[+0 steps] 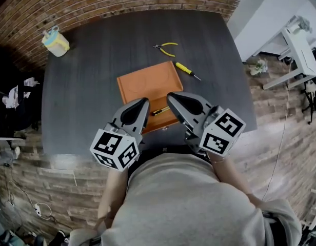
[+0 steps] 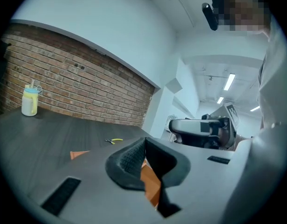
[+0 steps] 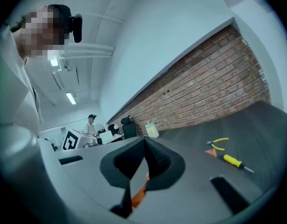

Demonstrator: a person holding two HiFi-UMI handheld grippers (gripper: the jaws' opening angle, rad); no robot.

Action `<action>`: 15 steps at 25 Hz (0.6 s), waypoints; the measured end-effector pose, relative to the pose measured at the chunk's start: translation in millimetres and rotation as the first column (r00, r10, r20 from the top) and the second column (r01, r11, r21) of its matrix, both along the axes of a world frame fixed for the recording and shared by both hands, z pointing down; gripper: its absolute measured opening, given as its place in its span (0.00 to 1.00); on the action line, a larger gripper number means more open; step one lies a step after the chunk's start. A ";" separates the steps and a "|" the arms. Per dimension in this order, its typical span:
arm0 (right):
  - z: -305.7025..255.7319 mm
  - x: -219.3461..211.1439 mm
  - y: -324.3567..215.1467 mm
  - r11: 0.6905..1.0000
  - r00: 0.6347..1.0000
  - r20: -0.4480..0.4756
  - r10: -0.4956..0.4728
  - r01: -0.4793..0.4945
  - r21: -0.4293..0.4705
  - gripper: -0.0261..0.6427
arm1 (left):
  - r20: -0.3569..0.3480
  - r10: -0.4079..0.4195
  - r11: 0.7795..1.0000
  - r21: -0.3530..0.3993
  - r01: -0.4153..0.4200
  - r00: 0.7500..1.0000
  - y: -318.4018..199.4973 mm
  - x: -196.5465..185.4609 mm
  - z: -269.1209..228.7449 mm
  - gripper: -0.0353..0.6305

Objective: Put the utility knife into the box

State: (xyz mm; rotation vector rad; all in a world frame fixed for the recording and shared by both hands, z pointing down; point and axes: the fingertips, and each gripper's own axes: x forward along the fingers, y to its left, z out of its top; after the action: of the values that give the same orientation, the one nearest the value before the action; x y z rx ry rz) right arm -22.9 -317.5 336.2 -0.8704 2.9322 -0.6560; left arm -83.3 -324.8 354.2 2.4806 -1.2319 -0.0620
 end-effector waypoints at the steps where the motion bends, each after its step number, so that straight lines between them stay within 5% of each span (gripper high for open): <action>1: 1.4 -1.8 0.7 1.000 1.000 -0.002 -0.007 0.007 -0.002 0.04 | -0.004 -0.009 1.000 -0.002 0.009 1.000 0.3 -1.1 0.4 0.09; 15: 14.6 -14.2 5.4 0.998 0.998 -0.038 -0.057 0.056 -0.014 0.04 | 0.010 -0.016 0.999 -0.036 0.016 1.000 7.0 -1.3 9.5 0.09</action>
State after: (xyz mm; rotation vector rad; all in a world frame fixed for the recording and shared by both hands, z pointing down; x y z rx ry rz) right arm -37.1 -312.1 350.9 -0.8130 3.0006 -0.6697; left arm -84.6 -317.8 363.7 2.4433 -1.2462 -0.0312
